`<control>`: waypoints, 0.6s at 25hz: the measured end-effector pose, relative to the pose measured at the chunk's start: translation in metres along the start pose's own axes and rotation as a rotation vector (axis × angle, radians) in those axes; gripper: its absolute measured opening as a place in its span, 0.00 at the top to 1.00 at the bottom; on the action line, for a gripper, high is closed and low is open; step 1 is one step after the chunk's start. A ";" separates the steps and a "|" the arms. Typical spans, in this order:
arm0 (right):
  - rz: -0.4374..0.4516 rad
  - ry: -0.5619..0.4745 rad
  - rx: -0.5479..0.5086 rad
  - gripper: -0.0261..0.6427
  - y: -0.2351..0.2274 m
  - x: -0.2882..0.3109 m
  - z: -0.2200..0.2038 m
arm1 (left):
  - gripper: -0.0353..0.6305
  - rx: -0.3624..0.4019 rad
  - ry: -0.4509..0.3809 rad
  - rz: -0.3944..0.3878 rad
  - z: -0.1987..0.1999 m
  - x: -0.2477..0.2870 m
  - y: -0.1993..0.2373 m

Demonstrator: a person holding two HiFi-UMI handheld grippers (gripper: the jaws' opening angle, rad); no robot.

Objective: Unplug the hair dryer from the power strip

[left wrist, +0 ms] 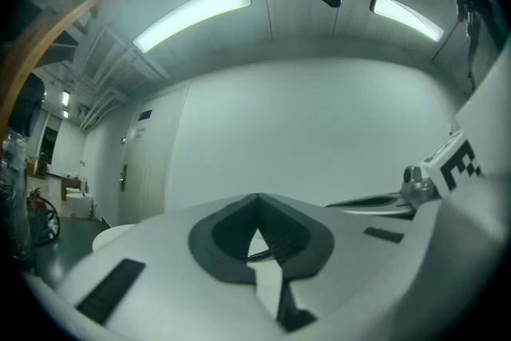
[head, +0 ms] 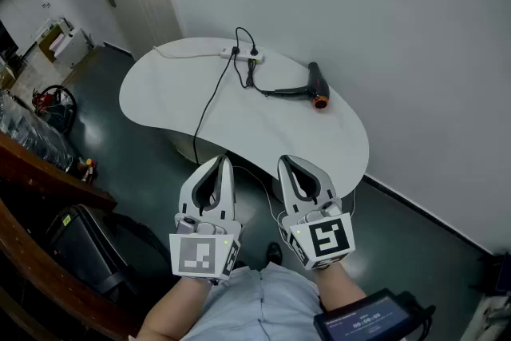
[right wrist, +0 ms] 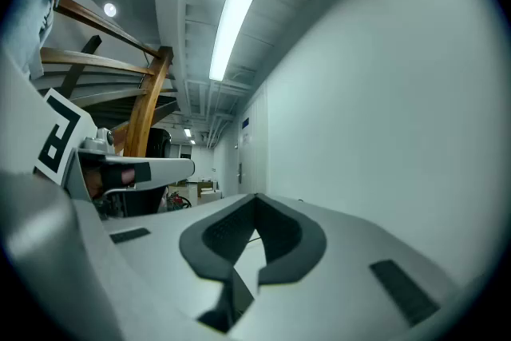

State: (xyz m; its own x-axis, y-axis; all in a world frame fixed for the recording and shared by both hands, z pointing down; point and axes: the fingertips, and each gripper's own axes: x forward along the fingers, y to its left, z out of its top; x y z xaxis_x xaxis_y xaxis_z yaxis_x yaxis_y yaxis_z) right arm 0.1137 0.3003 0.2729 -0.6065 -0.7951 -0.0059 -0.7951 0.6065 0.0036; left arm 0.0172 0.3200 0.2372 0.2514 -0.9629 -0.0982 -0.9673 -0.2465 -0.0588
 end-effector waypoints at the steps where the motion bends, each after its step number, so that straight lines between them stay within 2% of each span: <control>1: 0.002 -0.001 0.001 0.96 -0.002 0.002 0.000 | 0.95 0.001 -0.001 0.002 0.000 0.002 0.000; 9: 0.035 -0.032 0.042 0.96 -0.020 0.012 0.003 | 0.95 0.007 0.000 0.040 -0.003 0.015 -0.001; 15: 0.080 0.008 0.042 0.96 -0.031 0.024 -0.008 | 0.95 -0.001 0.014 0.098 -0.011 0.021 -0.001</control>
State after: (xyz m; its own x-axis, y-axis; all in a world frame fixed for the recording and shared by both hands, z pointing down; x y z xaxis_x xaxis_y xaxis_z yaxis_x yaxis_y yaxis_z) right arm 0.1234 0.2620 0.2810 -0.6683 -0.7439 0.0006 -0.7434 0.6678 -0.0378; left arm 0.0226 0.2990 0.2461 0.1549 -0.9839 -0.0896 -0.9873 -0.1511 -0.0485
